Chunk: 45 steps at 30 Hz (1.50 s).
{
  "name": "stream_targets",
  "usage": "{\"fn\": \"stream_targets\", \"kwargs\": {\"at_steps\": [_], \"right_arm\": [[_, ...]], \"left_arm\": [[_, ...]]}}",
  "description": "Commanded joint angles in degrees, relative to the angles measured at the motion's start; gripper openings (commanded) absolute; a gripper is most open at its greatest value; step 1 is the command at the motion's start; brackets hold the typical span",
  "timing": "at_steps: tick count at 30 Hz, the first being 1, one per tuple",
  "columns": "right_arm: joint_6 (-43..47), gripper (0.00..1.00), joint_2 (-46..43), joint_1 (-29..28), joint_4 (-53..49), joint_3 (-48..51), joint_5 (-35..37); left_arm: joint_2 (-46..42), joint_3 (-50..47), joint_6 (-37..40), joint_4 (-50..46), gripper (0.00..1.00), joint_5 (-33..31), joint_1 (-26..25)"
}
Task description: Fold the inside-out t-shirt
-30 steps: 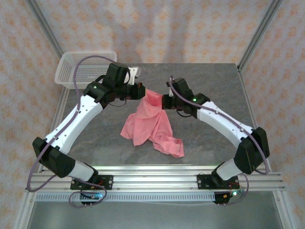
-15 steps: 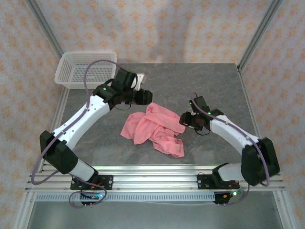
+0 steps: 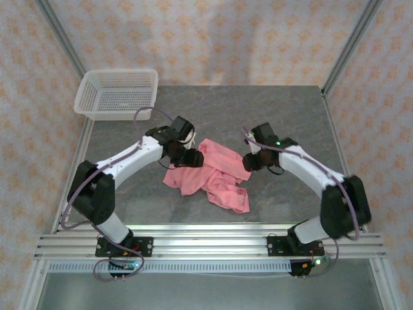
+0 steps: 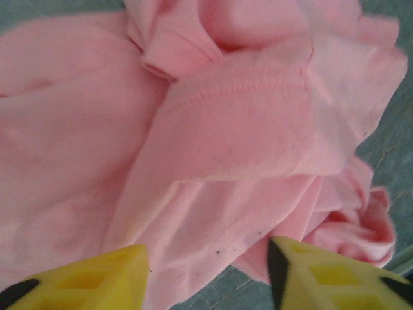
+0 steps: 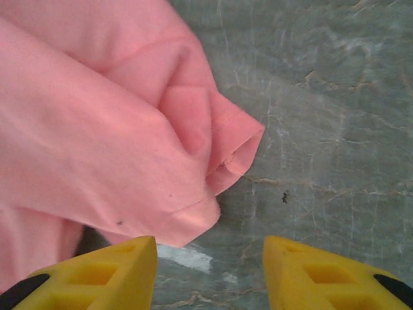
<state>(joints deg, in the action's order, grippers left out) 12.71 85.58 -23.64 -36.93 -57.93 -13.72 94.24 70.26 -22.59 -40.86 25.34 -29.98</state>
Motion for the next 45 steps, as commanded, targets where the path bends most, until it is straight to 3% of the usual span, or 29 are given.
{"fn": "stream_targets", "kwargs": {"at_steps": [1,3,6,8,10,13,17,20,23,24,26,28,31,34,36,39,41,42,43,45], "right_arm": [[11.15,0.47,5.54,-0.10,-7.12,-5.52,1.14],[10.70,0.46,8.86,-0.16,-7.63,-8.20,-0.21],[6.98,0.36,11.05,-0.59,-5.89,-10.21,-8.27],[4.19,0.31,11.34,-1.61,-2.45,-9.22,-11.70],[1.53,0.27,11.83,-2.90,-0.04,-8.52,-10.73],[0.15,0.07,11.86,-4.07,0.34,-8.60,-9.32],[-0.68,0.00,8.64,-6.22,-1.18,-9.59,-14.10],[-3.93,0.09,5.14,-7.75,0.07,-8.23,-18.63],[-8.63,0.36,0.05,-6.40,3.70,-4.32,-6.55],[-9.53,0.40,-1.32,-4.95,4.98,-2.74,-2.90],[-8.81,0.43,-2.09,-1.83,5.62,-1.18,-3.19],[-6.43,0.44,-0.98,0.26,3.12,-1.70,-4.65],[-4.80,0.45,1.43,1.21,0.32,-2.53,-4.39],[-5.68,0.46,2.96,1.38,1.06,-2.49,-6.63],[-6.89,0.46,4.10,1.49,1.95,-2.83,-7.63],[-8.22,0.46,5.62,1.48,2.49,-3.68,-7.52],[-7.61,0.47,6.50,1.49,2.50,-3.86,-7.81],[-7.23,0.47,7.08,1.57,2.70,-3.79,-7.81],[-7.24,0.47,7.87,1.97,3.18,-3.56,-8.02],[-8.24,0.47,9.61,3.22,4.20,-3.56,-9.90]], "left_arm": [[1.79,-0.89,1.91,-2.99,0.39,-1.31,-0.44],[2.06,-1.59,1.76,-3.56,0.25,-4.66,-0.33],[0.83,-2.39,0.51,-3.62,0.02,-9.14,0.56],[-0.67,-3.22,-0.10,-2.73,0.00,-9.99,1.45],[-2.46,-4.32,-0.51,-1.63,0.00,-10.03,2.48],[-3.83,-5.56,-0.62,-0.91,0.00,-10.18,3.79],[-4.58,-7.10,-1.12,-0.42,0.00,-11.66,5.99],[-4.81,-7.85,-0.99,1.78,0.00,-9.15,8.05],[-6.21,-8.58,1.60,8.46,0.00,3.78,8.05],[-7.13,-9.37,1.75,11.79,0.04,8.43,7.64],[-8.74,-10.14,2.27,14.72,0.18,11.67,6.34],[-8.80,-9.59,4.02,13.29,0.35,11.53,5.49],[-6.56,-8.75,5.95,9.63,0.47,8.40,5.37],[-3.21,-7.47,6.84,5.41,0.50,0.75,5.38],[-1.26,-6.91,7.29,5.00,0.50,-0.69,5.41],[0.01,-6.48,7.13,6.91,0.44,0.82,5.37],[-0.04,-6.06,6.29,8.28,0.25,1.56,5.37],[-0.10,-5.37,5.78,8.07,0.06,0.58,5.37],[-0.15,-4.65,5.37,7.17,0.00,-1.36,5.46],[-0.60,-3.83,4.59,5.66,0.00,-4.37,5.79]]}}
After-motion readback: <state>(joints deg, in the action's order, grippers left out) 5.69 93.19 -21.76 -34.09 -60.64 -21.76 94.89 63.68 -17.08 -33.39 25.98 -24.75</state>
